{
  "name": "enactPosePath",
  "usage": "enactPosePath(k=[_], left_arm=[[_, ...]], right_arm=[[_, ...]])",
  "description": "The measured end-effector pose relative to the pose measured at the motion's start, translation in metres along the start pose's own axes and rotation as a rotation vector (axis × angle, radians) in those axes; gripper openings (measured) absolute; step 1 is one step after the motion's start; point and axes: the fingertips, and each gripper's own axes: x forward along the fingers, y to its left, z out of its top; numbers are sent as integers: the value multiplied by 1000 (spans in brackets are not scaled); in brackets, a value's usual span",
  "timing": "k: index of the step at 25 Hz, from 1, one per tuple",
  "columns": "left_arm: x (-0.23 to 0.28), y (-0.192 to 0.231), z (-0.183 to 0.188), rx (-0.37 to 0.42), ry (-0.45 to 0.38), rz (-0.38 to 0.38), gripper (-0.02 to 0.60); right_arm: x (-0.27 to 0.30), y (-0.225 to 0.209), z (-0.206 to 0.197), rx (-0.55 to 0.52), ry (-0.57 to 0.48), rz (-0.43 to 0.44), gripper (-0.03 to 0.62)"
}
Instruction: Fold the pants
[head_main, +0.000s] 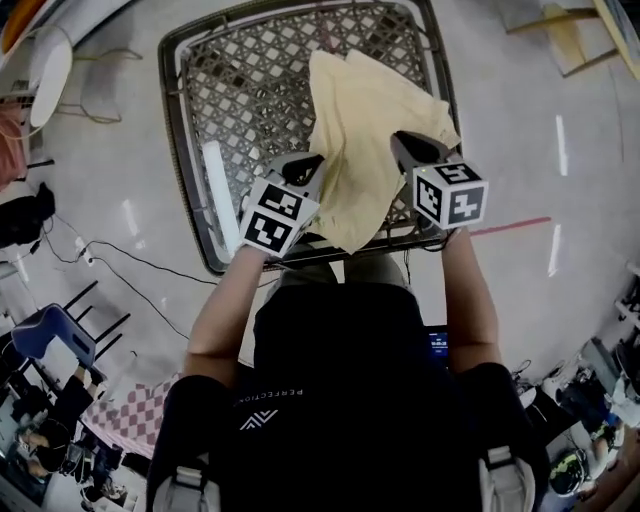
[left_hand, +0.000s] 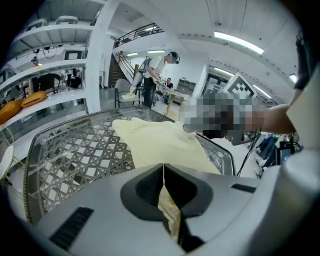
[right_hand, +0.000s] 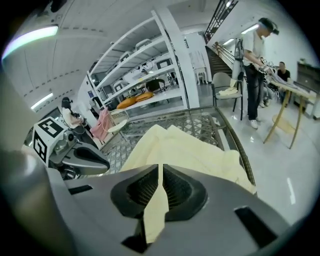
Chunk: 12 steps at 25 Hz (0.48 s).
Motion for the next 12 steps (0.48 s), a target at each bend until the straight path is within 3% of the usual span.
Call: enactPosePath(k=[8,12], left_arm=[[-25,-12,-43,122,72,-62,17],[-25,-13,-56,142,113,-112,58]], right_arm=[[-33,43,-77,65,14,33,49],[-41,56,-97,70,17,27,49]])
